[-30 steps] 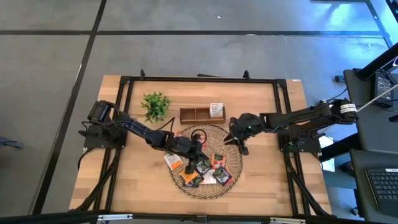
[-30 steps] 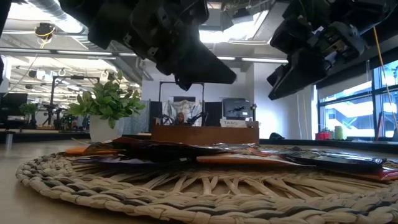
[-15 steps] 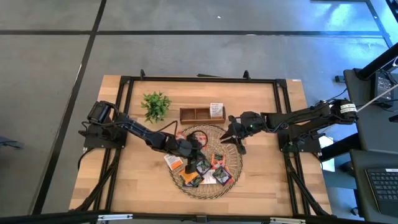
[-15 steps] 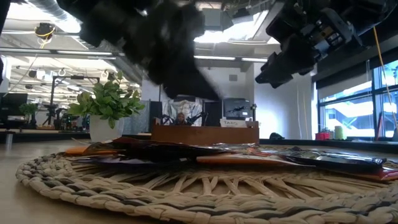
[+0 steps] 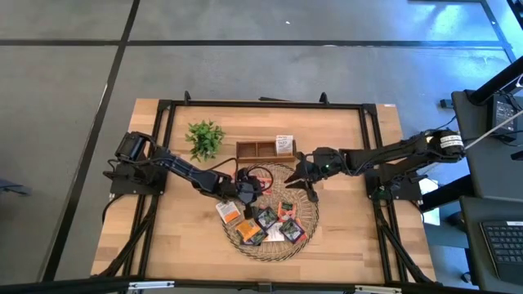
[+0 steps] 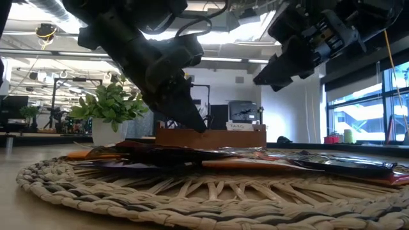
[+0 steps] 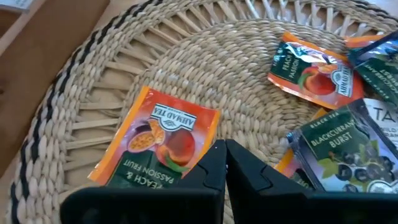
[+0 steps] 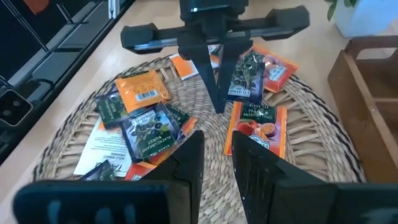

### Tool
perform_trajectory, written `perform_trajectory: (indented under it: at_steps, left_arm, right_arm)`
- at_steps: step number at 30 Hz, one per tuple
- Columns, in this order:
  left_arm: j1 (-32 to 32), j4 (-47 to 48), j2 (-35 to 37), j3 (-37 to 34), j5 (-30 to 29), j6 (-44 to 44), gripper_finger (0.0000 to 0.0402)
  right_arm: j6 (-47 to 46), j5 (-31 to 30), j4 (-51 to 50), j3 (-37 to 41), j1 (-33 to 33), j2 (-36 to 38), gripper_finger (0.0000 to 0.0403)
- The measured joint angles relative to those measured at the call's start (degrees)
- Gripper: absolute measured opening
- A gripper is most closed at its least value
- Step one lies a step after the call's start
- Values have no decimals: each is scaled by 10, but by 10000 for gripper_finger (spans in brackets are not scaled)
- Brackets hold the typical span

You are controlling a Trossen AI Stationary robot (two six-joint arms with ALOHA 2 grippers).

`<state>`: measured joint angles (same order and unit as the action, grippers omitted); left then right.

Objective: Pick & Place Tea
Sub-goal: Put the orange and black tea bag into the middle section of the wooden organizer

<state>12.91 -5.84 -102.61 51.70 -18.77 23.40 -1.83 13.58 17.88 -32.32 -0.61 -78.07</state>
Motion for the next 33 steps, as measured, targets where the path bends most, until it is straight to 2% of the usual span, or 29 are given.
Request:
perform_trajectory:
  at_steps: [6, 10, 15, 21, 28, 33]
  left_arm:
    - [0, 27, 0, 0, -27, 31, 3]
    - [-3, 78, 17, 0, -21, 93, 3]
    - [-4, 144, 66, 0, -65, 142, 3]
    - [-4, 127, 85, 0, -115, 143, 4]
    - [-10, 125, 75, -1, -95, 212, 8]
    - [-19, 121, 70, -1, -83, 230, 38]
  right_arm:
    - [-11, 0, 89, -1, -3, -76, 85]
    - [-10, 0, 95, -18, -3, -122, 85]
    - [12, 0, 94, -50, -3, -169, 85]
    - [39, -5, 96, -88, -3, -218, 85]
    - [54, -8, 94, -105, -3, -250, 85]
    - [55, -57, 89, -105, -3, -253, 85]
